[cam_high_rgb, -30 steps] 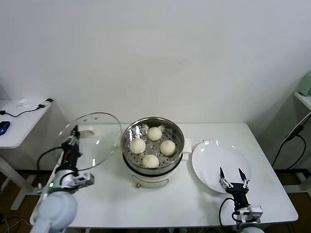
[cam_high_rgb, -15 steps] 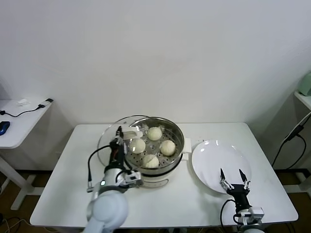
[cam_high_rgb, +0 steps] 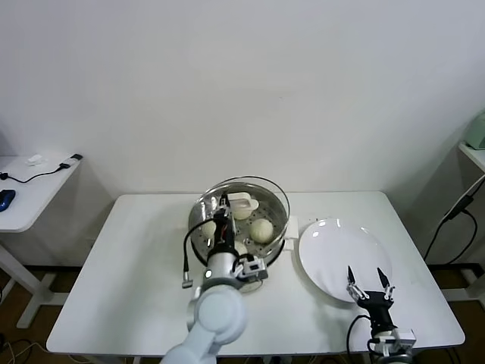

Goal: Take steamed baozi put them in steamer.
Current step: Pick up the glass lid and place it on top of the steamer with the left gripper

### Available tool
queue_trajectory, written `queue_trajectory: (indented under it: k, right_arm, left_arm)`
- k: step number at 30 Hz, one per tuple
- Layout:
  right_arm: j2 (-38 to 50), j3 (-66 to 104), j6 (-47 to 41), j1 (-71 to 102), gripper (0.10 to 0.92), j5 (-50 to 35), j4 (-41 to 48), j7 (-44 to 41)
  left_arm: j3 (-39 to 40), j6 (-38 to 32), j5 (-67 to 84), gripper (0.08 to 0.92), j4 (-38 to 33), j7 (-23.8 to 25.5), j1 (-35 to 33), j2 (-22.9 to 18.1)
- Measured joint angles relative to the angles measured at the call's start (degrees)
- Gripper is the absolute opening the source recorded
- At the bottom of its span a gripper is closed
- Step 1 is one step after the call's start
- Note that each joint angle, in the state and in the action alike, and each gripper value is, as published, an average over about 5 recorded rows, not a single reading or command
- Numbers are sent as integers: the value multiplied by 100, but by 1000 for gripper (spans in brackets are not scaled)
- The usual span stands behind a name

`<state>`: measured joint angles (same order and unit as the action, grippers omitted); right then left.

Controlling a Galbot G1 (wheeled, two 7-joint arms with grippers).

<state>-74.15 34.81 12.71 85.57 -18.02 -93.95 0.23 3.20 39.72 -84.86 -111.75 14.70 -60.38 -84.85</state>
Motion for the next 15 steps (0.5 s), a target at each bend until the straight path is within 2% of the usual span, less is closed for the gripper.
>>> queue_trajectory:
  k: [15]
  right_arm:
    - [-8,53,54,25,823,-26,19,0]
  left_arm:
    - [58,22,-506,151,618,105,150,-216]
